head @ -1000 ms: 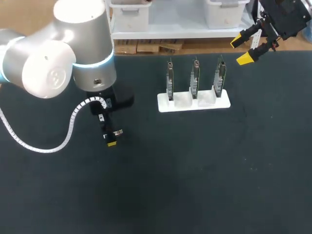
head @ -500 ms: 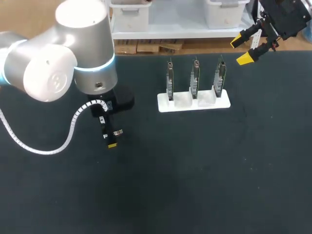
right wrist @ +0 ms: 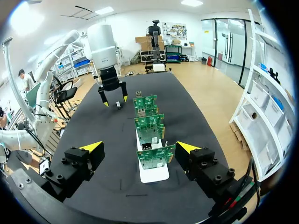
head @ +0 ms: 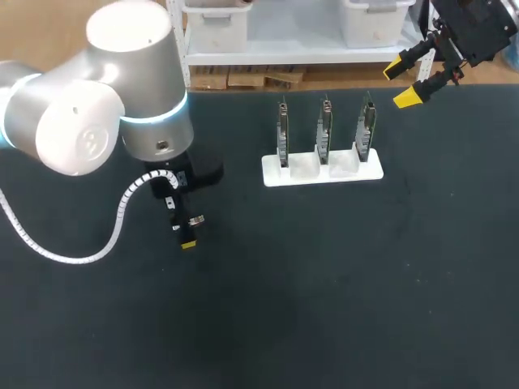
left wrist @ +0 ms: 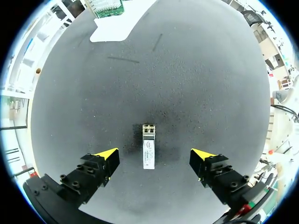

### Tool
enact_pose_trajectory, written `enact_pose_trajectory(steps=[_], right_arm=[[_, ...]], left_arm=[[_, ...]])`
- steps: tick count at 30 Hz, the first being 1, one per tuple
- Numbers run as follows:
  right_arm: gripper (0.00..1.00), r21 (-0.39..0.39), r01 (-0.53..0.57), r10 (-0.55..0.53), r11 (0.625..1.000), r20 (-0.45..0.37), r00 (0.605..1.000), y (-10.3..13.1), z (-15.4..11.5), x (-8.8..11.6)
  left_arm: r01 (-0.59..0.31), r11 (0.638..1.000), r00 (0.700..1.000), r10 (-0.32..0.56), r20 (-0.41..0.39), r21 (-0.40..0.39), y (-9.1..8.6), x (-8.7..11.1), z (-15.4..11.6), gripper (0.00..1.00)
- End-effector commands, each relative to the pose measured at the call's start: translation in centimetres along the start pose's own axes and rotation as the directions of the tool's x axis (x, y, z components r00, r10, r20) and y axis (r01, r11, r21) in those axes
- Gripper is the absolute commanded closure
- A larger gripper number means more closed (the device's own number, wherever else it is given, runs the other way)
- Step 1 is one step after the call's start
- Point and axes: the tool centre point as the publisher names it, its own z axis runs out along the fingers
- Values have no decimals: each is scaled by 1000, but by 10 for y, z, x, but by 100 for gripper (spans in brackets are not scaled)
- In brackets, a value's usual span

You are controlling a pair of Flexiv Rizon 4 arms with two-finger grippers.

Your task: Pick up the optical module with the left hand, and insert it into the network port with the right hand.

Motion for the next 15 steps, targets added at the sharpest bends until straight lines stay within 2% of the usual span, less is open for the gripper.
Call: enact_pose_trajectory(steps=[1,15], right_arm=[[0,3,0,0,1000,0,1000,1,0,0],[0,3,0,0,1000,0,1000,1,0,0]], left_arm=[[3,1000,1000,-3,2,5,0,0,3,0],[17,1000,1000,-17,7,9,-1,3,8,0]])
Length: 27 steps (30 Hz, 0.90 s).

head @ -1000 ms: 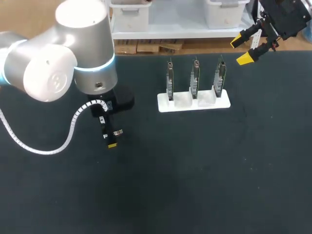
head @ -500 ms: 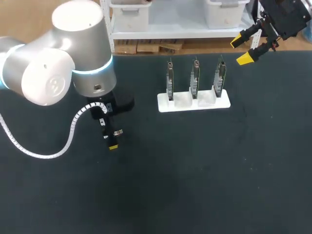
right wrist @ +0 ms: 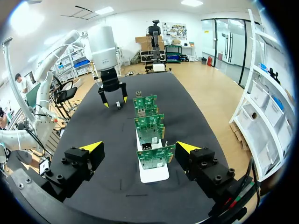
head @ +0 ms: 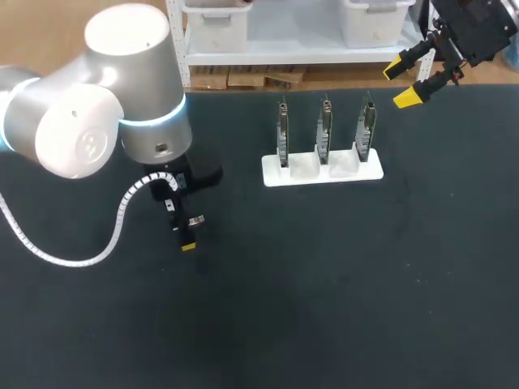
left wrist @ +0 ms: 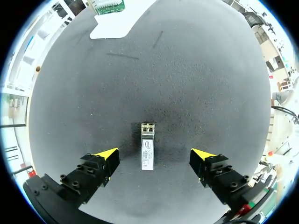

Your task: Pick up the optical module with the left hand, and insert it into the network port with the right hand.

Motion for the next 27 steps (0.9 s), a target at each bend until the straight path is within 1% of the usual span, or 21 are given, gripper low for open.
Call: enact_pose_trajectory(steps=[1,22,23,24,25,26,27], right_arm=[[0,3,0,0,1000,0,1000,1,0,0],[0,3,0,0,1000,0,1000,1,0,0],[0,3,0,0,1000,0,1000,1,0,0],[0,3,0,0,1000,0,1000,1,0,0],[0,3,0,0,1000,0,1000,1,0,0],[0,3,0,0,1000,0,1000,1,0,0],[0,3,0,0,1000,0,1000,1,0,0]], left_arm=[[4,1000,1000,-4,3,2,0,1,4,0],[12,1000,1000,-12,5,-2,5,2,6,0],[11,1000,1000,-11,6,-2,5,2,7,4],[11,1000,1000,-11,6,-2,5,1,7,22],[12,1000,1000,-12,7,-1,5,1,7,30],[11,1000,1000,-11,10,0,6,2,7,50],[12,1000,1000,-12,11,0,6,2,8,79]])
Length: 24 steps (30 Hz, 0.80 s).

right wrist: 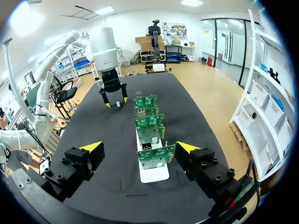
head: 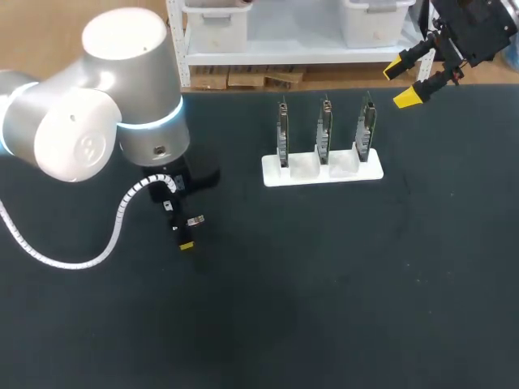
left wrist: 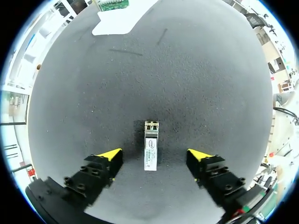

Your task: Pick up the optical module with the left hand, and insert it into the network port with the right hand.

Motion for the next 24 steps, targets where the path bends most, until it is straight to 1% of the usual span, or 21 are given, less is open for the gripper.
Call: enact_pose_trajectory(steps=[1,21,24], right_arm=[[0,3,0,0,1000,0,1000,1,0,0],[0,3,0,0,1000,0,1000,1,0,0],[0,3,0,0,1000,0,1000,1,0,0]], left_arm=[[0,1000,1000,0,5,5,3,0,3,100],[37,998,999,-38,36,42,5,6,6,100],[39,998,998,-41,50,49,5,6,4,100]])
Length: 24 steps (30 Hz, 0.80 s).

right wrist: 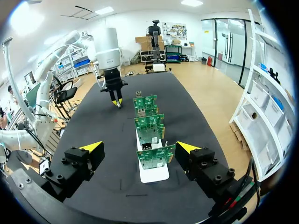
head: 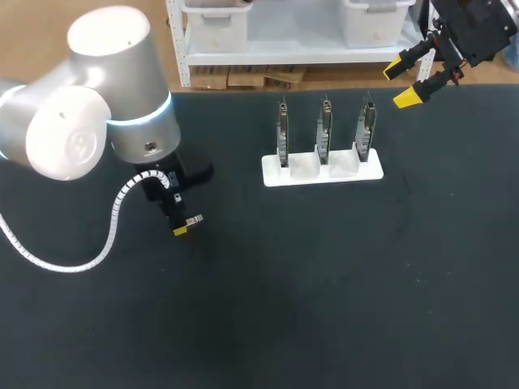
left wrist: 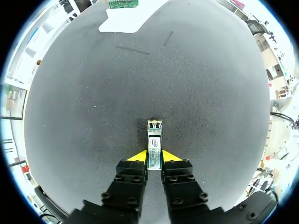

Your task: Pick up the optical module with the left hand, and insert it into the network port with the right hand.

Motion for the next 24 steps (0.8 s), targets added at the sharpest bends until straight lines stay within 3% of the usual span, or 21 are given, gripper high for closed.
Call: enact_pose_trajectory(steps=[1,4,7,15,22,24], right_arm=[[0,3,0,0,1000,0,1000,1,0,0],[0,3,0,0,1000,0,1000,1,0,0],[0,3,0,0,1000,0,1000,1,0,0],[0,3,0,0,1000,0,1000,1,0,0],[0,3,0,0,1000,0,1000,1,0,0],[0,3,0,0,1000,0,1000,1,0,0]], left_arm=[[-2,1000,1000,2,28,10,2,3,1,100],[-6,1000,998,6,63,4,-1,2,-11,100],[-7,1000,987,5,163,13,-5,5,-23,100],[-46,999,932,46,360,-9,-8,13,-69,100],[-106,993,874,114,472,-45,-8,7,-113,100],[-110,992,874,123,470,-56,-8,3,-121,100]])
